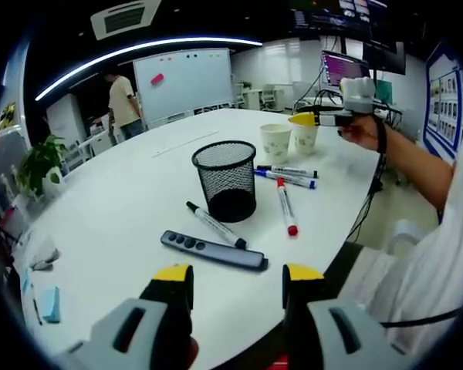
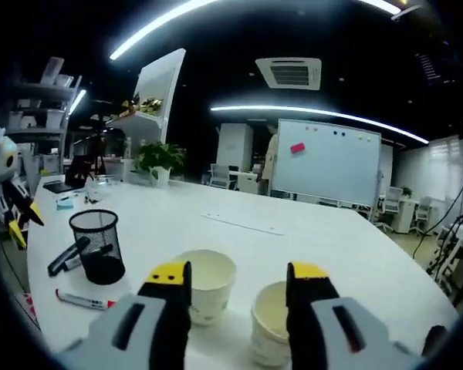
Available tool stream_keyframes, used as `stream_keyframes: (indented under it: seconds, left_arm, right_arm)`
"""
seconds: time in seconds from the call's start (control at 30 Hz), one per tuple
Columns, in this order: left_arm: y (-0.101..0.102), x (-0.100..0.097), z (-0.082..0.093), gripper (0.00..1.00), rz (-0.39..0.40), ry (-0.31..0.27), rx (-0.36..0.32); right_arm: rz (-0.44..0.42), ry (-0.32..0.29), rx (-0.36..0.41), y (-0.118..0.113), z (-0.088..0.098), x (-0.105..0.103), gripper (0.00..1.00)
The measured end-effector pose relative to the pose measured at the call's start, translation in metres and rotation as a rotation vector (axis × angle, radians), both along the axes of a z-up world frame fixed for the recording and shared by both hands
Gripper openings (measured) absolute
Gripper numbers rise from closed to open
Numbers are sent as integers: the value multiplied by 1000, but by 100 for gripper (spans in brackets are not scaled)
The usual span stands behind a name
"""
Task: Place the scattered laser pointers and whiteboard markers into the pen holder and stack the scattered paper cups together
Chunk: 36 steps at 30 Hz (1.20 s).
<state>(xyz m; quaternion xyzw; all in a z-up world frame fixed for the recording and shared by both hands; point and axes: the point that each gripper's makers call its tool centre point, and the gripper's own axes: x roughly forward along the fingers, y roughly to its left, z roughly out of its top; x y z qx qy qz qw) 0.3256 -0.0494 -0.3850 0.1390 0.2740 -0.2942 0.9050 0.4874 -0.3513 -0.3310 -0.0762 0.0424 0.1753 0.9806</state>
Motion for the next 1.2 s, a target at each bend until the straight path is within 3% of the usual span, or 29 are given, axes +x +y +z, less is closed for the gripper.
stream_keyframes:
  seconds: [0.17, 0.37, 0.57, 0.6, 0.9, 1.2]
  left_arm:
    - [1, -1, 0, 46, 3, 1, 3]
    - [-1, -2, 1, 46, -5, -8, 13]
    - [0, -2, 0, 45, 0, -9, 19]
    - [1, -2, -1, 45, 1, -8, 21]
    - [1, -2, 1, 45, 5, -8, 17]
    - [1, -3, 1, 45, 4, -11, 19]
  right_arm:
    - [3, -41, -8, 4, 5, 0, 42]
    - [-2, -21, -20, 8, -2, 0, 35]
    - [-6, -18, 1, 9, 0, -3, 41]
    - [31, -17, 4, 17, 2, -6, 40]
    - [111, -10, 57, 40, 1, -12, 42]
    - [108, -6, 66, 40, -2, -8, 37]
